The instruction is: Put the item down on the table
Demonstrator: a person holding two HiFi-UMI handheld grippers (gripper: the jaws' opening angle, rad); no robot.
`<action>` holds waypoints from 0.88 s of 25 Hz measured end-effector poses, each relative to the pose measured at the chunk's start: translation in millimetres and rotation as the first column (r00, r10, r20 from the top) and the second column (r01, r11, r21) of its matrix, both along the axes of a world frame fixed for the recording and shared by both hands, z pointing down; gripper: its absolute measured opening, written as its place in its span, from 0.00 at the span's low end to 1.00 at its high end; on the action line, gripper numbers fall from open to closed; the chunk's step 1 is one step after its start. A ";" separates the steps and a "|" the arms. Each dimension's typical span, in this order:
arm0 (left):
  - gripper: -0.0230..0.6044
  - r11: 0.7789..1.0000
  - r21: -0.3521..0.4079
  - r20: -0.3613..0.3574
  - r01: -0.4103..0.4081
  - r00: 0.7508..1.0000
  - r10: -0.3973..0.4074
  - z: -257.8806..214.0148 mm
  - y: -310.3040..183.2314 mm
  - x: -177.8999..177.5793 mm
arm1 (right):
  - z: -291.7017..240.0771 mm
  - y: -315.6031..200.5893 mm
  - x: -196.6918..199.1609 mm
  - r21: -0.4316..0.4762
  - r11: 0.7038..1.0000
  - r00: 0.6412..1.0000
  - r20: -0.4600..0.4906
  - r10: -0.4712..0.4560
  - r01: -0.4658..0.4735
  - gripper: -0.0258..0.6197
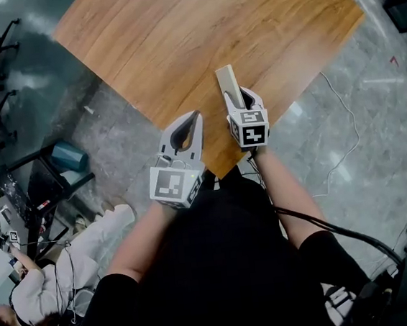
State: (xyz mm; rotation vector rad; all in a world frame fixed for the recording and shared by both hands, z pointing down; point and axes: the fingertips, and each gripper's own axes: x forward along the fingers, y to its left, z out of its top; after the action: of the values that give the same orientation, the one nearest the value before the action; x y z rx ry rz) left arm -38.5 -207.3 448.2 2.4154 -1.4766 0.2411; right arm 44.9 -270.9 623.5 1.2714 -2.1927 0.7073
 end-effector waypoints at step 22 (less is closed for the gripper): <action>0.04 0.996 0.079 -0.030 -0.044 0.998 0.046 -35.3 19.8 16.6 | -126.0 27.0 21.7 0.295 0.954 0.999 0.034 0.039 -0.047 0.07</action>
State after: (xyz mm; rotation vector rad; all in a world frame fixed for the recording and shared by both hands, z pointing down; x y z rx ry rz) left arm -21.9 -187.5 413.0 2.5046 -1.4450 0.1571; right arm 66.7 -243.9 497.5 1.4659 -2.3661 0.4234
